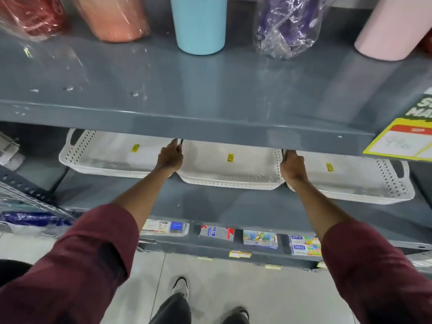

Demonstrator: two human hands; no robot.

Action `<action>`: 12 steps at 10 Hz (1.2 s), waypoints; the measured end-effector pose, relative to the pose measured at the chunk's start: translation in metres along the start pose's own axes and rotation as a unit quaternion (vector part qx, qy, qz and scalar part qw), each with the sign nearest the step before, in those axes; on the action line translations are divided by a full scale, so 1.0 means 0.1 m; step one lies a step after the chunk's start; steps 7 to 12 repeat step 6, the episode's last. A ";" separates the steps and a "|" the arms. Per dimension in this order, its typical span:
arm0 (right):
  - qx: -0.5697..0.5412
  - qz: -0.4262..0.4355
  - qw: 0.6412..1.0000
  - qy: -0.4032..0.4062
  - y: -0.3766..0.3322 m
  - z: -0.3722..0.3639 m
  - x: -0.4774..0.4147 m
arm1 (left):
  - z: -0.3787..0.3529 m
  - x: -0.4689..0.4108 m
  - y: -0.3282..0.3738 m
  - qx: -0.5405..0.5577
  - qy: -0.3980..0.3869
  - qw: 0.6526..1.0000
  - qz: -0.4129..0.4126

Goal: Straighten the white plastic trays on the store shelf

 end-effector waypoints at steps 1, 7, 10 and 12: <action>-0.008 -0.022 1.000 -0.008 0.08 0.01 0.19 | -0.03 0.18 -0.10 0.007 -0.007 1.000 0.017; 0.033 0.007 0.999 0.013 0.17 0.26 0.47 | 0.09 0.56 -0.14 0.004 -0.031 0.999 0.044; 0.033 0.007 0.999 0.013 0.17 0.26 0.47 | 0.09 0.56 -0.14 0.004 -0.031 0.999 0.044; 0.033 0.007 0.999 0.013 0.17 0.26 0.47 | 0.09 0.56 -0.14 0.004 -0.031 0.999 0.044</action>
Point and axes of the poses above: each hand's wrist, its own x-axis away from the middle knuckle, its own z-axis out of the back of the hand, y = z × x, the point moved 8 cm from there along -x, towards the middle knuckle, and after that the axes turned 3 degrees about y, right-handed, at the moved point
